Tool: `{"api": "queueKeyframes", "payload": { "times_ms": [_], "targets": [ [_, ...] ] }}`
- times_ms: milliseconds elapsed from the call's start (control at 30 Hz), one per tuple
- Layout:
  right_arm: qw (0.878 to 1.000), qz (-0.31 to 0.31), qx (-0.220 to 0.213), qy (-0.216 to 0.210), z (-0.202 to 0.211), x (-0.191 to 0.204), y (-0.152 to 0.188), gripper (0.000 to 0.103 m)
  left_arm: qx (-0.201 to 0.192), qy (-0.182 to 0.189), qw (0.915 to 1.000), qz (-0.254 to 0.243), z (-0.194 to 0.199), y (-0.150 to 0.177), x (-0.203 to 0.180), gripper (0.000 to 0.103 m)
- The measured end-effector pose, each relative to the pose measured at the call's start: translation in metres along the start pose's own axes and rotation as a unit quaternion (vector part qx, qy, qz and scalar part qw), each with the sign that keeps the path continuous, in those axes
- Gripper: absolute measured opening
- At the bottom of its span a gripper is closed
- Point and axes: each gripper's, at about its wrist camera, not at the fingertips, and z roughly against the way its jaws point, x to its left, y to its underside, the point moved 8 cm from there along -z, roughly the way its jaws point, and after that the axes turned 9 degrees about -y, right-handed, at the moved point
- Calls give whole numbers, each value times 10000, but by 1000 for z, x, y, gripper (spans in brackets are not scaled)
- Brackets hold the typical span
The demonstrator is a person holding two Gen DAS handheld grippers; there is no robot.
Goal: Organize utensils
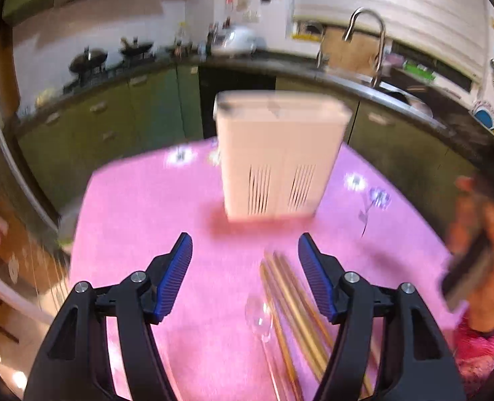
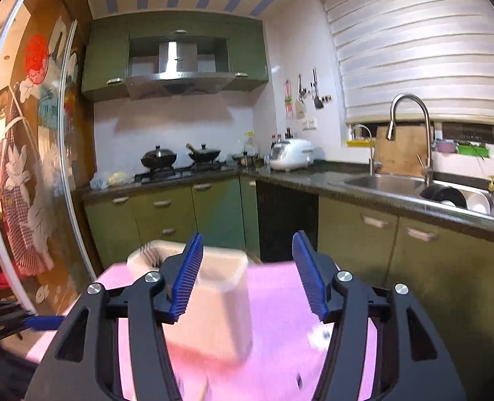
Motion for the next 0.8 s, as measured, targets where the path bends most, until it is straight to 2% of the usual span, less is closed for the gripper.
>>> {"api": "queueKeyframes", "payload": {
  "times_ms": [67,133,233,367,500,733,800],
  "targets": [
    [9997,-202,137,-26,26,-7,20,56,305,21,9995,65,-14,17,0,63],
    [9988,-443,207,-51,46,-14,36,62,521,23,9986,94,-25,35,-3,63],
    [9958,-840,362,-91,74,-24,65,64,703,-67,9975,38,-34,54,-7,63],
    [9937,-1036,406,-93,97,-32,84,64,870,-309,9957,-20,-40,80,-9,63],
    [9929,-1096,429,-181,105,-33,86,64,979,-586,9934,-92,-45,94,-5,61],
    [9927,-1121,384,-245,109,-32,75,64,1019,-595,9929,-116,-50,96,-4,58],
    [9923,-1147,396,-264,103,-32,68,64,1029,-545,9931,-120,-49,97,-5,50]
  ]
}}
